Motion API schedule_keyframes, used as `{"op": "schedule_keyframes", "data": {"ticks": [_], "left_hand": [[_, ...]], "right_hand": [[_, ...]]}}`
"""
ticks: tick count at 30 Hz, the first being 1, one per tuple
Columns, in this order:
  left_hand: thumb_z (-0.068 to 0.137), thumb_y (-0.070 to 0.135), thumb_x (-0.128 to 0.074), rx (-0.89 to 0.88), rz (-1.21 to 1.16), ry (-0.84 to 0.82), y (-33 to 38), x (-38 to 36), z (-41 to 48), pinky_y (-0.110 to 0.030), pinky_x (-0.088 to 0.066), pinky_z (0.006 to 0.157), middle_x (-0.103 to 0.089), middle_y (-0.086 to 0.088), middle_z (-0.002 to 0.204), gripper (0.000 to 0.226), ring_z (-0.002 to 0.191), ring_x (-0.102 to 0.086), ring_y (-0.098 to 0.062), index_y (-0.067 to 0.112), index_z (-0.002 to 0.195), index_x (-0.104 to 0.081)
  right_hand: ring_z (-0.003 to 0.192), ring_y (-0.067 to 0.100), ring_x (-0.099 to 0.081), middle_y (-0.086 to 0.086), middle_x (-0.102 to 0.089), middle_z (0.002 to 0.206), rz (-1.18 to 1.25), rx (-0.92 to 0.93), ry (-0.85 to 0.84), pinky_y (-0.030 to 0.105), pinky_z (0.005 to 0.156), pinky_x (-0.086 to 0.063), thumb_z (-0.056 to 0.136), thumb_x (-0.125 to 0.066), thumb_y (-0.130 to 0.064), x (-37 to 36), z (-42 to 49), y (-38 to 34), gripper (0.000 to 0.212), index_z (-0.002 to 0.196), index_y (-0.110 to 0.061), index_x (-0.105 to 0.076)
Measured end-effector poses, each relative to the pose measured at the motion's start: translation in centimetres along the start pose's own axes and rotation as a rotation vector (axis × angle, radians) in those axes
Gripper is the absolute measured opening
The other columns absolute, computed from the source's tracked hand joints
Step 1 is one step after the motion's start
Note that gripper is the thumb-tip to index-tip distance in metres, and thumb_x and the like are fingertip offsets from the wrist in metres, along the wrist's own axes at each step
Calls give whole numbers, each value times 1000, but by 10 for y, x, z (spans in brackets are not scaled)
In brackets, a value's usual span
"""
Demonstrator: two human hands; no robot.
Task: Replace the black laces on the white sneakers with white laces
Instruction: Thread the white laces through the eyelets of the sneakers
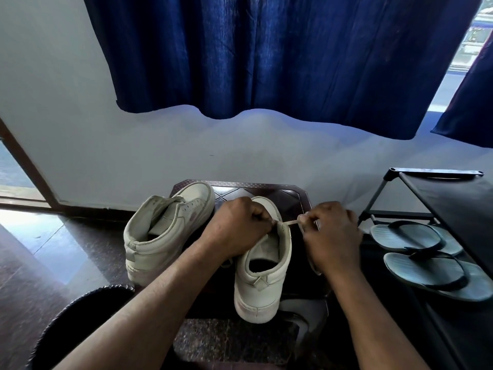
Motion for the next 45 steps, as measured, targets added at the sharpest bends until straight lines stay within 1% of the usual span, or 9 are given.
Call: {"op": "schedule_keyframes", "data": {"ticks": [3, 7, 13, 18, 22, 28, 32, 38, 45], "left_hand": [[90, 33, -71, -29, 26, 10, 1, 0, 0, -27, -48, 77, -67, 11, 89, 14, 83, -62, -7, 24, 83, -80], [89, 31, -70, -69, 57, 17, 3, 0, 1, -30, -49, 79, -62, 10, 92, 11, 87, -61, -10, 26, 82, -77], [88, 32, -71, -89, 47, 23, 0, 0, 2, -34, -53, 82, -63, 9, 95, 12, 88, -62, -9, 27, 79, -76], [91, 30, -73, -110, 61, 24, 1, 0, 2, -25, -48, 79, -60, 10, 101, 13, 90, -60, -4, 22, 82, -77], [91, 29, -73, -132, 64, 34, 2, -1, 3, -18, -41, 75, -60, 10, 100, 11, 89, -58, -3, 26, 80, -75], [89, 27, -74, -132, 61, 23, 1, 1, 4, -13, -36, 73, -59, 10, 98, 24, 95, -58, -3, 37, 69, -63], [89, 33, -77, -94, 47, 32, -2, 5, 5, 0, -32, 72, -55, 15, 96, 20, 91, -54, 2, 33, 71, -69], [87, 35, -77, -101, 23, 54, -4, 4, 6, -8, -34, 74, -58, 12, 98, 27, 95, -56, -3, 38, 64, -63], [85, 35, -80, -100, 4, 67, -6, 5, 7, -22, -39, 84, -58, 9, 99, 21, 98, -56, -9, 36, 68, -69]], "right_hand": [[120, 30, -46, -5, -61, 121, -4, -73, 37, 45, 99, -38, 91, -71, -37, 10, 2, 9, 7, 90, -30, -72], [121, 21, -51, -15, -62, 118, 191, 154, -86, 35, 99, -34, 87, -67, -43, -5, -7, -15, 8, 94, -40, -68], [114, 21, -48, -15, -61, 107, 269, 84, -180, 44, 100, -40, 91, -73, -26, -11, -13, -23, 23, 78, -40, -61], [119, 29, -46, -4, -63, 121, -7, -88, -4, 45, 100, -39, 92, -67, -32, 7, 0, 9, 6, 89, -29, -71], [121, 23, -47, -13, -62, 119, 149, 82, -7, 41, 102, -38, 89, -70, -42, 3, -5, -8, 15, 103, -37, -70], [116, 20, -45, -14, -63, 105, 317, 82, -167, 49, 104, -40, 90, -76, -29, -11, -10, -24, 18, 81, -38, -63], [119, 26, -46, -7, -62, 110, -16, -13, -83, 40, 99, -36, 88, -74, -33, 0, -4, -2, 19, 73, -30, -64], [116, 20, -54, -13, -64, 110, 164, 220, -101, 17, 100, -25, 83, -65, -45, -10, -5, -17, 15, 88, -33, -72], [119, 27, -45, -7, -60, 113, 19, 104, -174, 39, 99, -38, 91, -73, -31, -13, -2, -9, 13, 80, -33, -65]]}}
Point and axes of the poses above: each hand's wrist, its own z-axis towards the middle knuckle, its own x-axis out of the back of the hand, y = z × x, the point moved 6 cm from there along z, towards the middle knuckle
